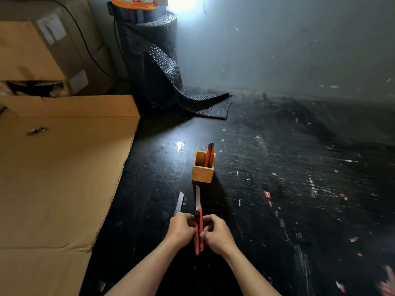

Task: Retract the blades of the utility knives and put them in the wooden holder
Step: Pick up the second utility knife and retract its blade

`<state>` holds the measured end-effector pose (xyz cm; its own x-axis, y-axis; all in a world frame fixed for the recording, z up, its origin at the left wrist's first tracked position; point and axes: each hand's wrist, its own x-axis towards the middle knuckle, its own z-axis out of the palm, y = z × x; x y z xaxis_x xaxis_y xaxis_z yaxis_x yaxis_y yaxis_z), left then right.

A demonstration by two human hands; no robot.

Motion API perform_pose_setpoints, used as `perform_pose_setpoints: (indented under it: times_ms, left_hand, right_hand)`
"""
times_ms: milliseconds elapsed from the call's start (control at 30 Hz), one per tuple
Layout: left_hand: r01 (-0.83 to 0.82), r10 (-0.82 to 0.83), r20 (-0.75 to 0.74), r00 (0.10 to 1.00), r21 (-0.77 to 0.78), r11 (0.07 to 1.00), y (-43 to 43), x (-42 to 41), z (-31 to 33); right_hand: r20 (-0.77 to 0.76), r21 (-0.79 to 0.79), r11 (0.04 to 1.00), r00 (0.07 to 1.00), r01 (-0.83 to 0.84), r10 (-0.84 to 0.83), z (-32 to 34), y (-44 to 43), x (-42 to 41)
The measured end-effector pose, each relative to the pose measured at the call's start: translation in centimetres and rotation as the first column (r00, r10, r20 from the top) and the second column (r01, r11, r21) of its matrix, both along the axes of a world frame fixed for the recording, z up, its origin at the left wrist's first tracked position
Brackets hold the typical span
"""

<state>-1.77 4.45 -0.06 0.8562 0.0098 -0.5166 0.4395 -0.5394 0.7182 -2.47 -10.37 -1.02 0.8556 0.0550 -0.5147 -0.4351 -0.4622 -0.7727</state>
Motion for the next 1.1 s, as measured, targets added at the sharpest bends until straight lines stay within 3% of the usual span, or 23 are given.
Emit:
perform_pose_setpoints:
  times_ms: [233, 400, 500, 633, 800, 967, 1100]
  left_hand:
    - [-0.088, 0.103, 0.072, 0.992, -0.196, 0.977, -0.2, 2.3, 2.5]
    - [-0.068, 0.115, 0.077, 0.990, -0.458, 0.886, 0.7, 4.1, 6.9]
    - [-0.019, 0.106, 0.132, 0.986, -0.536, 0.844, 1.3, 5.6, 10.8]
    - [-0.012, 0.169, 0.197, 0.966, -0.619, 0.785, 1.7, 7.6, 15.5]
    - [0.095, 0.166, 0.343, 0.925, -0.630, 0.770, 1.5, 8.1, 21.5]
    - [0.131, 0.164, 0.420, 0.893, -0.589, 0.797, 1.8, 8.3, 25.1]
    - [0.160, 0.141, 0.471, 0.871, -0.544, 0.824, 1.8, 8.5, 26.9]
  right_hand:
    - [0.033, 0.265, 0.958, 0.992, 0.106, -0.119, 3.2, -1.1, 1.9]
    - [0.165, 0.365, 0.928, 0.976, 0.070, -0.139, 7.8, -1.4, 3.3]
    - [0.268, 0.390, 0.921, 0.956, 0.009, -0.123, 11.3, -1.2, 4.8]
    - [0.519, 0.215, 0.974, 0.853, -0.066, -0.057, 16.4, -0.7, 6.9]
    - [0.720, 0.052, 0.998, 0.692, 0.027, -0.056, 22.9, 0.0, 9.0]
    - [0.820, -0.048, 0.997, 0.572, 0.056, 0.007, 27.8, -0.1, 9.8]
    - [0.833, -0.065, 0.996, 0.553, 0.063, 0.019, 29.2, -0.2, 10.1]
